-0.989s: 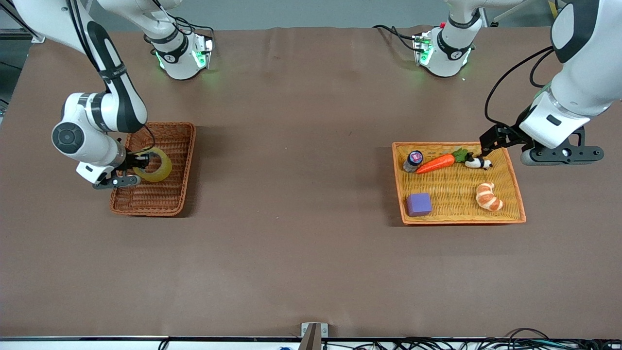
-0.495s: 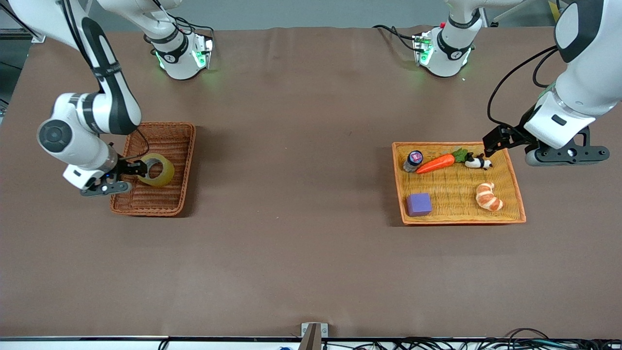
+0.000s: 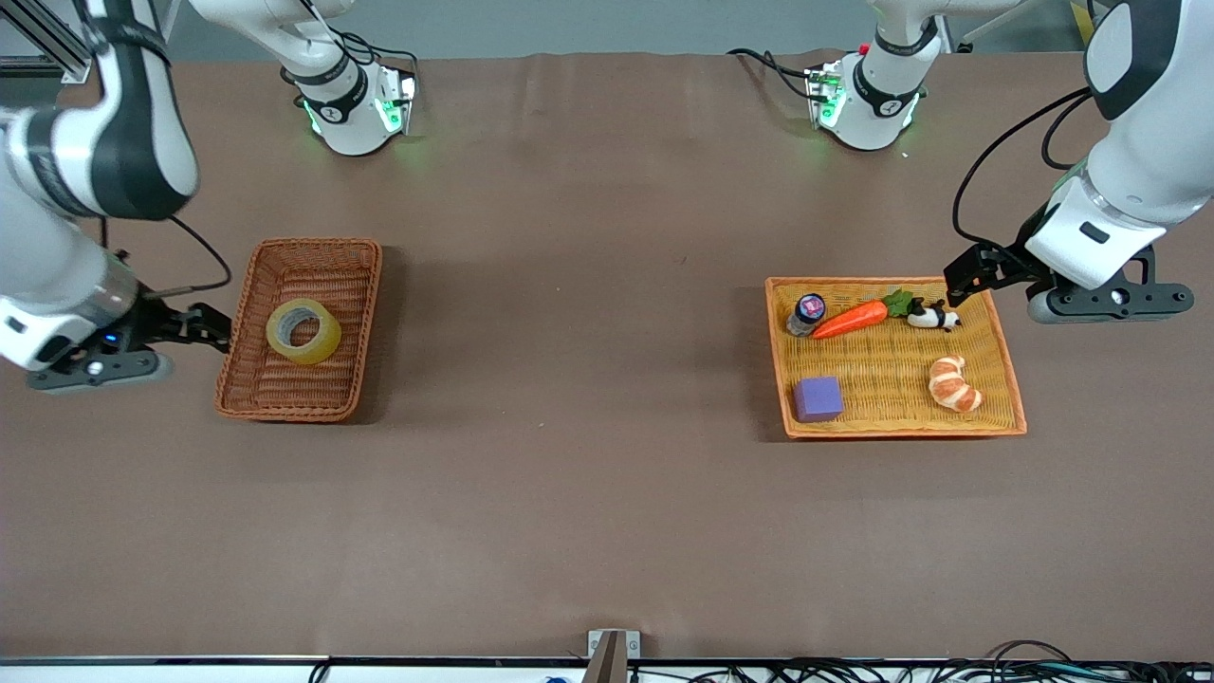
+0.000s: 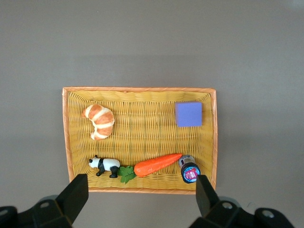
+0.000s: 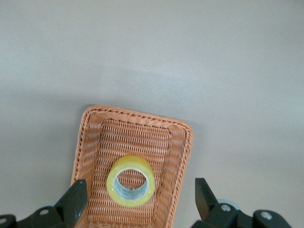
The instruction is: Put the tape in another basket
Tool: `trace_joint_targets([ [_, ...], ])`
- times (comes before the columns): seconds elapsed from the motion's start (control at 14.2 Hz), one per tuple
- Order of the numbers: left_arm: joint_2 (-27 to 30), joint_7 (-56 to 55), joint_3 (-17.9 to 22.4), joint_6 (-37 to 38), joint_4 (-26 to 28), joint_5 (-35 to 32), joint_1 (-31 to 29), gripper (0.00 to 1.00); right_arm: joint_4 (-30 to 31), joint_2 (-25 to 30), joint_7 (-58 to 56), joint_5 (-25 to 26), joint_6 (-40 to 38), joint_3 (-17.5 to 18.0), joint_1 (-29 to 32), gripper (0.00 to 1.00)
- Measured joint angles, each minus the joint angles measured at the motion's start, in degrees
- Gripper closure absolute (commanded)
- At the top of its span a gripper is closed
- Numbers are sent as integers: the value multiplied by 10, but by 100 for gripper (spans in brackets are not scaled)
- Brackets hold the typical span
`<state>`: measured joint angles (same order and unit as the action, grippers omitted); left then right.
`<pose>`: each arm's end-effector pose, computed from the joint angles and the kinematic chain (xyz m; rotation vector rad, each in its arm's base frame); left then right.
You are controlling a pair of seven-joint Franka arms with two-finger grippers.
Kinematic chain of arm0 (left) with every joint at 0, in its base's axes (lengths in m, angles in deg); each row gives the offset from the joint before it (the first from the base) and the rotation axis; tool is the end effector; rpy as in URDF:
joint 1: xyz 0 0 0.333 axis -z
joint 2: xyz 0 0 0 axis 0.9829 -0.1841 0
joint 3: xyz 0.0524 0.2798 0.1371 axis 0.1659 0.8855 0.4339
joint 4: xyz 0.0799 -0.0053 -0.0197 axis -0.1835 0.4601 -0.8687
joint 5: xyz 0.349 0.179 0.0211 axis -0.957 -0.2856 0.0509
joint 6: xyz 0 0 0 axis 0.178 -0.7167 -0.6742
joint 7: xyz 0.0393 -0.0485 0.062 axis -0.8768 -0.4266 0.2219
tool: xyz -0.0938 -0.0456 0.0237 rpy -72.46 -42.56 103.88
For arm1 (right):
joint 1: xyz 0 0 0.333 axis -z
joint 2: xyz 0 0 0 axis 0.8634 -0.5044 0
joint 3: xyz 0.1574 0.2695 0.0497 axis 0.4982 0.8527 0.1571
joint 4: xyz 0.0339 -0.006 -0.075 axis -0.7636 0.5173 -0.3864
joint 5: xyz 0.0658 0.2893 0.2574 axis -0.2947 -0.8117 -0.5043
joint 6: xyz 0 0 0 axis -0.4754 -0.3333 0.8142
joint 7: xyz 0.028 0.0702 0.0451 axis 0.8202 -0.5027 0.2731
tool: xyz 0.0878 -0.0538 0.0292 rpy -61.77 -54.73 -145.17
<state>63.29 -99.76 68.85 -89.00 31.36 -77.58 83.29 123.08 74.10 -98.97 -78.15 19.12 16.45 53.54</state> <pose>0.5659 -0.0954 0.5640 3.1378 0.0046 0.0860 0.6007 -0.0079 0.5014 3.0359 0.2720 0.0124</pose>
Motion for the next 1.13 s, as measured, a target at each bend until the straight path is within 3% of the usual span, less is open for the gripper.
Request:
trace_joint_targets([
  [0.21, 0, 0, 0, 0, -1, 0, 0, 0, -87, 5, -1, -21, -109, -1, 13, 0],
  [0.35, 0, 0, 0, 0, -1, 0, 0, 0, -111, 27, -1, -40, -142, -3, 21, 0],
  [0.57, 0, 0, 0, 0, -1, 0, -1, 0, -112, 61, -1, -45, -165, -4, 23, 0],
  [1.13, 0, 0, 1, 0, -1, 0, -8, 0, -90, 63, -1, -46, -161, -3, 23, 0],
])
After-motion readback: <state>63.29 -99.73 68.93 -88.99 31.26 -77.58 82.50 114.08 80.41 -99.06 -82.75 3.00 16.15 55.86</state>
